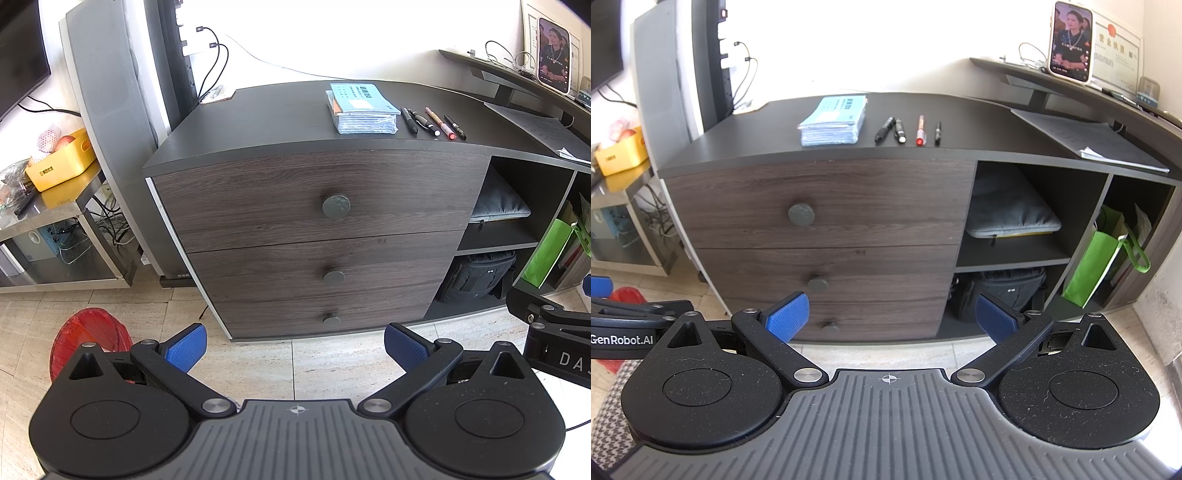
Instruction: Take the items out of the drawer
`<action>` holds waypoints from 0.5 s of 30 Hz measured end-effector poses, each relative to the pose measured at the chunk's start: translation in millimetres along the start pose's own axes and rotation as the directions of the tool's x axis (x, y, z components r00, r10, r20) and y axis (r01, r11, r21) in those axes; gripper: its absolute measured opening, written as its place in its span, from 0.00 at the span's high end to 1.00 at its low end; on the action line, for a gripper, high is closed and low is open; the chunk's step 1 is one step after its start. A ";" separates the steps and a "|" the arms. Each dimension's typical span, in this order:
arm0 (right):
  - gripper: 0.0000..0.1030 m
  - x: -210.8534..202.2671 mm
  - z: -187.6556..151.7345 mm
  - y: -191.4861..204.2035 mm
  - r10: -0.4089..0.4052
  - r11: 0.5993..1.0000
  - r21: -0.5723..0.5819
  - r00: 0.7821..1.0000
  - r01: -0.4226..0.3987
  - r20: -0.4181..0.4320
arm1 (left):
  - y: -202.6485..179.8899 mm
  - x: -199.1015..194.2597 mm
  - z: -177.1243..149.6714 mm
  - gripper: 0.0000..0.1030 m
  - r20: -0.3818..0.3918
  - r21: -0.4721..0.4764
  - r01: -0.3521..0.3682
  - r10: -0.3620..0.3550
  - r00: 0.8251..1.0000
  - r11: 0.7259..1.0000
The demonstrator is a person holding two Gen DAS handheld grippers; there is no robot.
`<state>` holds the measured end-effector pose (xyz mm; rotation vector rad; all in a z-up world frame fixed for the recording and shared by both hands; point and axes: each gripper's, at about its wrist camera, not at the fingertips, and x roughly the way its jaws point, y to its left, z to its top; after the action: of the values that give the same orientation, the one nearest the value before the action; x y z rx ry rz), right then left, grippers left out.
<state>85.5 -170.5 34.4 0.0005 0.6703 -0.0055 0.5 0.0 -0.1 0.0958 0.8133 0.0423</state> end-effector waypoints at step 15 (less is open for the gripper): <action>0.03 -1.6 -2.5 -0.8 -0.001 1.000 -0.001 1.000 0.001 0.000 | -0.4 -1.1 -0.5 0.01 -0.003 -0.001 0.007 -0.007 1.000 1.000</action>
<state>82.7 -171.3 33.4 -0.0011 0.6708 -0.0065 -0.6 -0.5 0.3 0.0924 0.8169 0.0359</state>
